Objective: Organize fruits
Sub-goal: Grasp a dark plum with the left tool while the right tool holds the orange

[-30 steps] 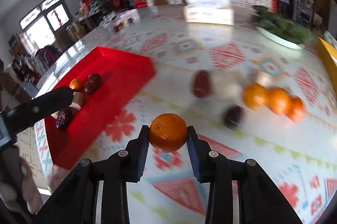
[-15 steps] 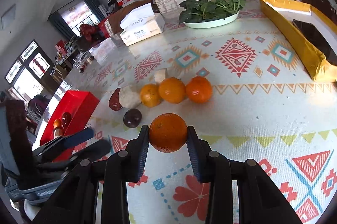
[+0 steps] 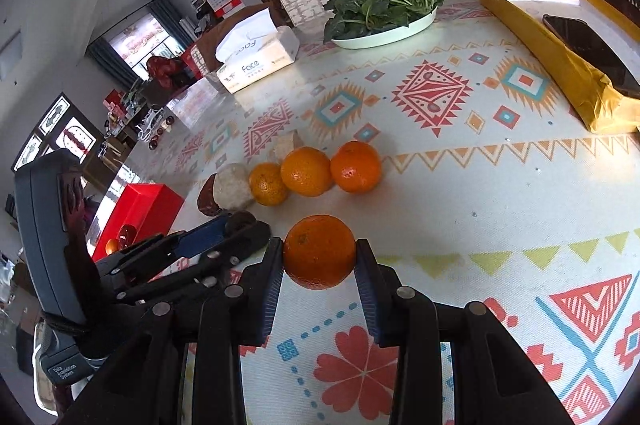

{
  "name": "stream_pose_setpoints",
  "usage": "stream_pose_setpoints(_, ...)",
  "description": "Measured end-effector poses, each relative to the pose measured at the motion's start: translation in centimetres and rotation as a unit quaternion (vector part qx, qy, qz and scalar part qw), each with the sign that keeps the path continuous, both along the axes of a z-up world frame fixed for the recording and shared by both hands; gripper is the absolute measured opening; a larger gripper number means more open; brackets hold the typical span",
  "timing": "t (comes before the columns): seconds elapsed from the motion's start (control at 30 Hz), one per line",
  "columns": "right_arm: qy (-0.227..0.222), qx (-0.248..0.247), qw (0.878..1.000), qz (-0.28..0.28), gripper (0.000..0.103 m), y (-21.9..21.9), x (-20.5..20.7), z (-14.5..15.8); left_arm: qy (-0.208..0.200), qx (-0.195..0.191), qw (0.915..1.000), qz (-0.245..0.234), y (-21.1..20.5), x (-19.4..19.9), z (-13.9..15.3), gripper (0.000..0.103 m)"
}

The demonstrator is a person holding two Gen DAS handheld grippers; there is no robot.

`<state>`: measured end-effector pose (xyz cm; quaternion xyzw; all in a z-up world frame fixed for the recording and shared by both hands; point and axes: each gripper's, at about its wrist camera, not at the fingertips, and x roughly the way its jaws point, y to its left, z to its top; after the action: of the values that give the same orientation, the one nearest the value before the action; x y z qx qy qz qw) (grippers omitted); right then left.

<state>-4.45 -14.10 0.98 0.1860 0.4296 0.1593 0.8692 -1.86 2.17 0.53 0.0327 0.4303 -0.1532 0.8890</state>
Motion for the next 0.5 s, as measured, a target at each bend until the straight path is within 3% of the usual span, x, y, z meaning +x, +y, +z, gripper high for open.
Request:
stream_pose_setpoints(0.07, 0.002, 0.001, 1.0, -0.002, 0.039, -0.1, 0.1, -0.1, 0.0, -0.001, 1.0, 0.007, 0.4, 0.1, 0.0, 0.024)
stream_pose_setpoints(0.5, 0.001, 0.0, 1.0, -0.015, 0.039, -0.5, 0.1, -0.2, -0.026, -0.04, 0.9982, 0.035, 2.3, -2.3, 2.1, 0.023)
